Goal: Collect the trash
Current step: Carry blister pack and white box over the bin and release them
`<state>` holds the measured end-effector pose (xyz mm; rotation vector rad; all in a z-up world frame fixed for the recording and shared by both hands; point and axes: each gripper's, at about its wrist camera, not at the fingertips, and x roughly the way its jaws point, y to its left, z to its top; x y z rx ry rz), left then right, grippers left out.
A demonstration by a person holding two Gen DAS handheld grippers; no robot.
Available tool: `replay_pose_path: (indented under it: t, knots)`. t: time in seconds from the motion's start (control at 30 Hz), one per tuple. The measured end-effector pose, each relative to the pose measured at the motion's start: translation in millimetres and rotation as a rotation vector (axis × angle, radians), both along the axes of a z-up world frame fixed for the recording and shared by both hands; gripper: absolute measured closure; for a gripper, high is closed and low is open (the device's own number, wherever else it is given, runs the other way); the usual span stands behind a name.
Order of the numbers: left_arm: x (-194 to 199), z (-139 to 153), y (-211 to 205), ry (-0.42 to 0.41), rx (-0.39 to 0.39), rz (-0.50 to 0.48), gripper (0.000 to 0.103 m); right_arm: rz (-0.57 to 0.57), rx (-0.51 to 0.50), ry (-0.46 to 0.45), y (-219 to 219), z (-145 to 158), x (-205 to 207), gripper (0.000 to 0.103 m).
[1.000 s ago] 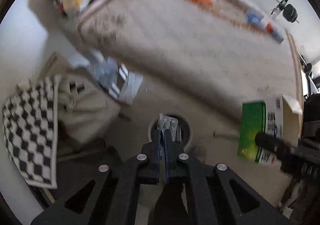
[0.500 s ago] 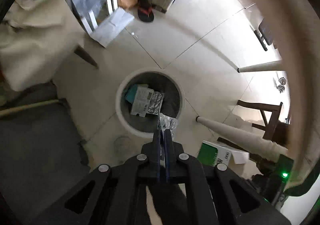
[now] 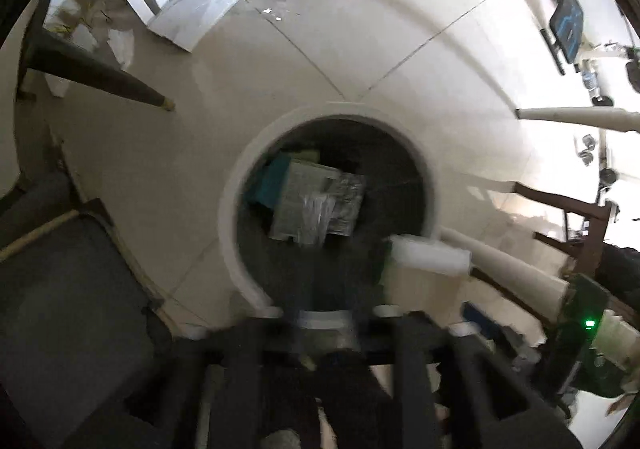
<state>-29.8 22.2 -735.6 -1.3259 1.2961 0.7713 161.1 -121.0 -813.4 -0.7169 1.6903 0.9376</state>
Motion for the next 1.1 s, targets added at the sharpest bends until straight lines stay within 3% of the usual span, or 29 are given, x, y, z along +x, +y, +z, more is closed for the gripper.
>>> replay_pose_path:
  t: [0.03, 0.07, 0.37, 0.8, 1.1]
  knots:
    - [-2, 1, -2, 0.021, 0.014, -0.011, 0.006, 0.014, -0.001, -0.015, 0, -2, -2, 0.000]
    - [-5, 4, -4, 0.042, 0.036, -0.020, 0.000, 0.018, -0.002, -0.023, -1, -1, -4, 0.000]
    - [-9, 50, -33, 0.226, 0.165, -0.107, 0.000, 0.081, -0.045, -0.234, -4, 42, -14, 0.000]
    - [-17, 148, -68, 0.267, 0.259, -0.114, 0.000, 0.091, -0.013, -0.271, -17, 161, -19, 0.000]
    - [-29, 247, -87, 0.254, 0.317, -0.101, 0.000, 0.100, 0.027, -0.268, -32, 268, -29, 0.000]
